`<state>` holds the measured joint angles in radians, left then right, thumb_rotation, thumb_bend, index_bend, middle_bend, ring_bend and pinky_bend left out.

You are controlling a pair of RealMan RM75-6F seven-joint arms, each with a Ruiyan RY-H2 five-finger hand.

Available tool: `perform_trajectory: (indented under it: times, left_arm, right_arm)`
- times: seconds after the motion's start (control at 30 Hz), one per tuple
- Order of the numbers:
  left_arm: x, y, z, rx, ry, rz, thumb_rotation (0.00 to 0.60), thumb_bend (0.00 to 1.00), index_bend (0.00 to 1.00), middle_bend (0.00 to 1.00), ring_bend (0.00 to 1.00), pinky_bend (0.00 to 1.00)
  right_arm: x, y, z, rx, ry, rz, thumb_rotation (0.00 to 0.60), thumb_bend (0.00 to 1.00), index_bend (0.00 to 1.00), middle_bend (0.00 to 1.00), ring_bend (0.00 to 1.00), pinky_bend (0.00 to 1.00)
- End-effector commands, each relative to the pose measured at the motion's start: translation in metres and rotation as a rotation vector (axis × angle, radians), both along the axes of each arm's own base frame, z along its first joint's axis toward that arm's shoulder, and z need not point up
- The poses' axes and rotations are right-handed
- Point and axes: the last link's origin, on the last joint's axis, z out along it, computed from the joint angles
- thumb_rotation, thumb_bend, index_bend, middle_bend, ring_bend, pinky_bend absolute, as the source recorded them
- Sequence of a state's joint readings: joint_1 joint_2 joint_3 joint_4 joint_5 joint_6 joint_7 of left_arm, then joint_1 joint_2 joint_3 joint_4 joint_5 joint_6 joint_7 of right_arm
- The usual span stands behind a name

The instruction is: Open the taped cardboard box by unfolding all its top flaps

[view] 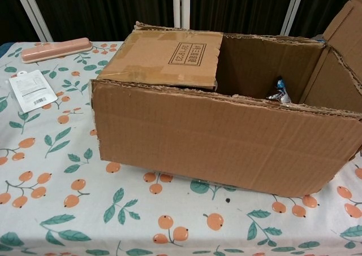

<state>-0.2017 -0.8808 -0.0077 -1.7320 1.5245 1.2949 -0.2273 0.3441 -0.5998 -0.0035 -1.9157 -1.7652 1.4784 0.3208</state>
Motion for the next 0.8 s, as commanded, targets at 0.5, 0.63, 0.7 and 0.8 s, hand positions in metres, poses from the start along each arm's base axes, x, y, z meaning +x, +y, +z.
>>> perform_trajectory:
  times: [0.5, 0.63, 0.7, 0.8]
  left_arm:
    - [0.011, 0.002, -0.002, 0.008, -0.016, -0.034, 0.525, 0.05, 0.09, 0.14, 0.12, 0.18]
    - [0.016, 0.004, 0.000, 0.012, -0.018, -0.051, 0.525, 0.05, 0.09, 0.15, 0.12, 0.18]
    - [0.018, 0.006, 0.000, 0.010, -0.018, -0.056, 0.526, 0.05, 0.09, 0.15, 0.12, 0.18]
    - [0.019, 0.007, -0.002, 0.010, -0.024, -0.057, 0.522, 0.05, 0.09, 0.15, 0.12, 0.18]
  right_arm:
    - [-0.009, -0.008, -0.016, 0.004, 0.068, -0.022, 0.600, 0.75, 0.01, 0.03, 0.00, 0.00]
    - [-0.002, -0.020, -0.040, -0.020, 0.121, 0.014, 0.600, 0.64, 0.00, 0.00, 0.00, 0.00]
    - [0.008, -0.025, -0.058, 0.003, 0.126, 0.042, 0.600, 0.56, 0.00, 0.00, 0.00, 0.00]
    - [0.026, -0.035, -0.082, 0.011, 0.173, 0.125, 0.600, 0.32, 0.00, 0.00, 0.00, 0.00]
